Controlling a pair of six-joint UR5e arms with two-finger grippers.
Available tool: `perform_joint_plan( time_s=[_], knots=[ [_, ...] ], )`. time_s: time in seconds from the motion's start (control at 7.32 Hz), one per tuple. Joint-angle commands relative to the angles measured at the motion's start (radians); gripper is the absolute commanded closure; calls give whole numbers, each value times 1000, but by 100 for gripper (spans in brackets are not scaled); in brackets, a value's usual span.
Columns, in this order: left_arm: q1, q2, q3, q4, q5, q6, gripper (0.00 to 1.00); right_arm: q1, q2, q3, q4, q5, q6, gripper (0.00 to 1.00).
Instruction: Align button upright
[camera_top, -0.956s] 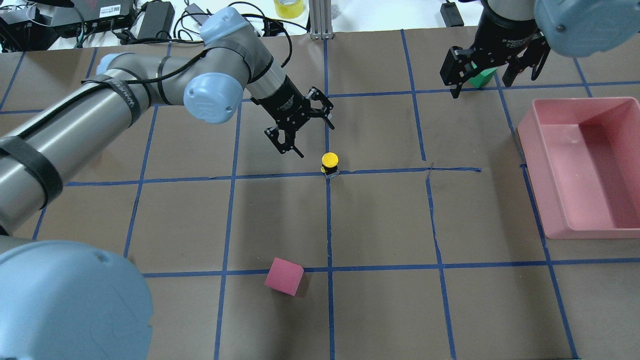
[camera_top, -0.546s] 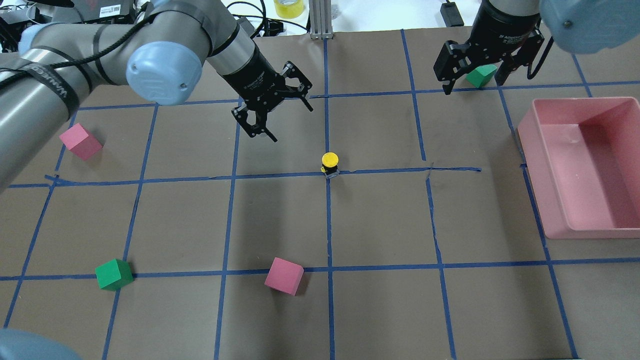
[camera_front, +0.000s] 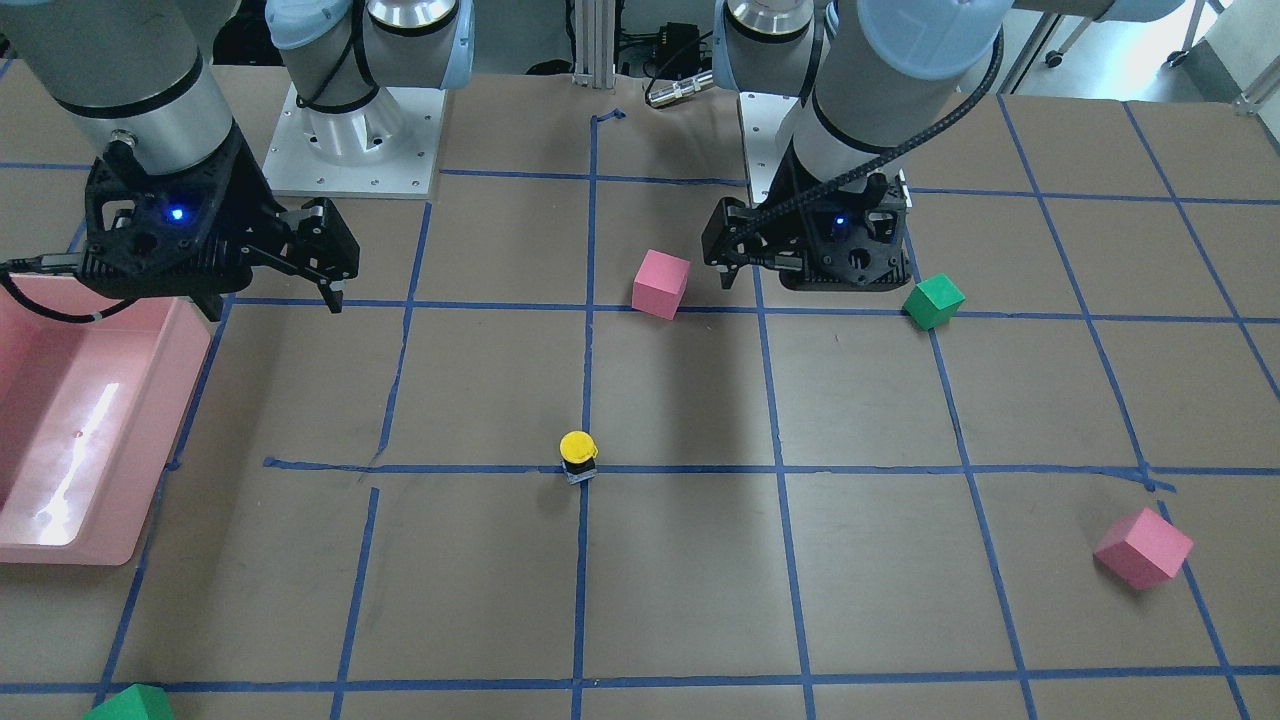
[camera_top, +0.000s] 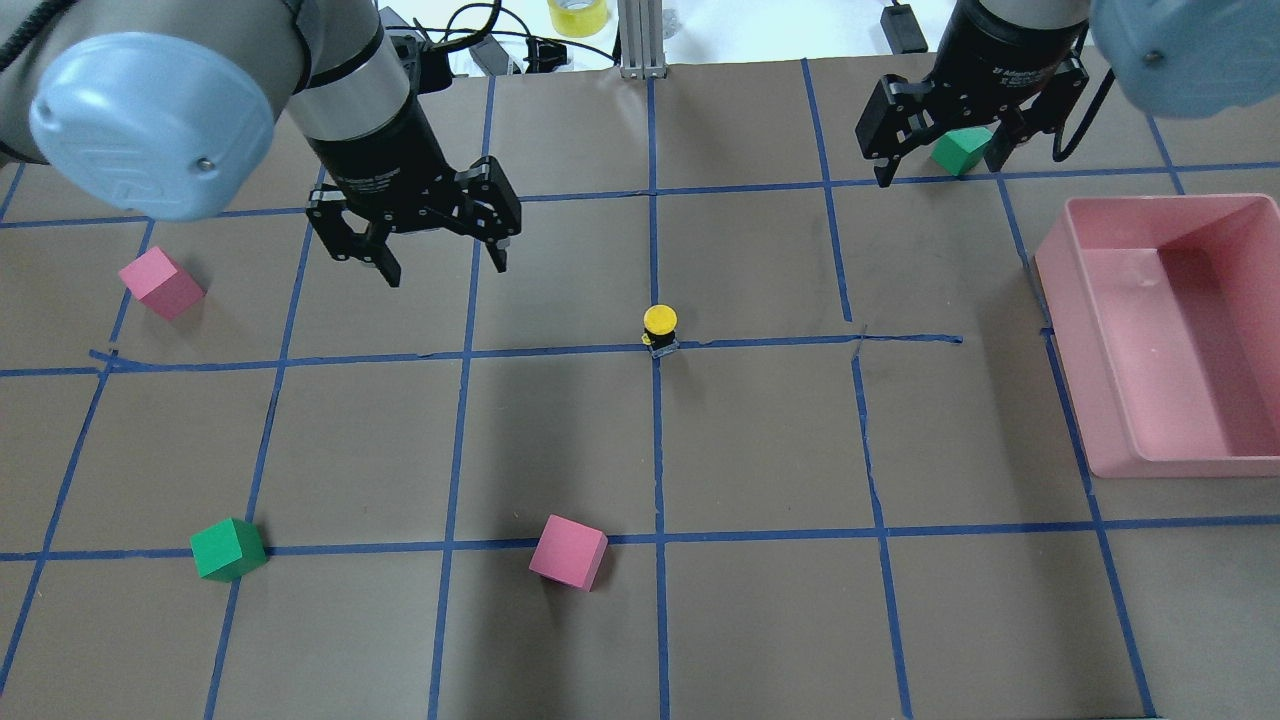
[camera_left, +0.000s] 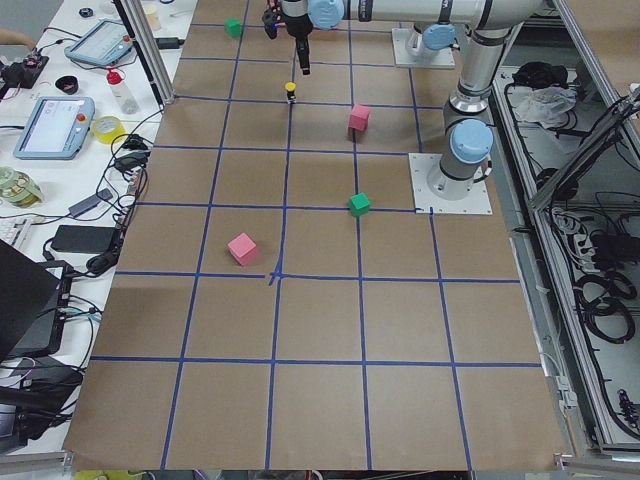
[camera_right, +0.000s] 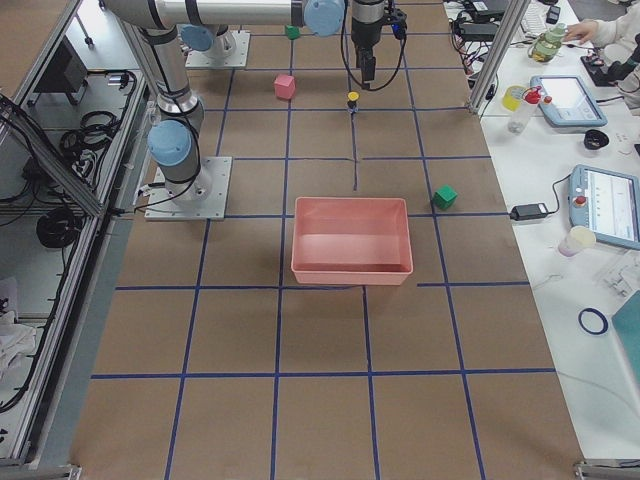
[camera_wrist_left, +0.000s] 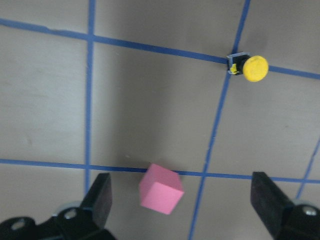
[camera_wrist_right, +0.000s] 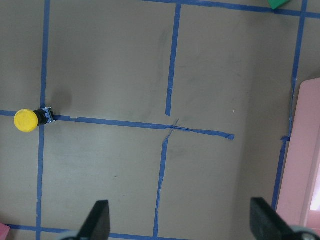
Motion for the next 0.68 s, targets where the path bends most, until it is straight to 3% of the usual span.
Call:
perform_joint_plan(
  time_s=[0.0,0.27,0.55],
  knots=[
    [67,35,-7,65,70,261,0,3,-7,1,1,2,1,0],
    [106,5,-14,201,75,259,0,-1,-5,7,0,-13,1,0],
    [104,0,-34,253,66,244,0,1,-5,7,0,-13,1,0]
  ],
)
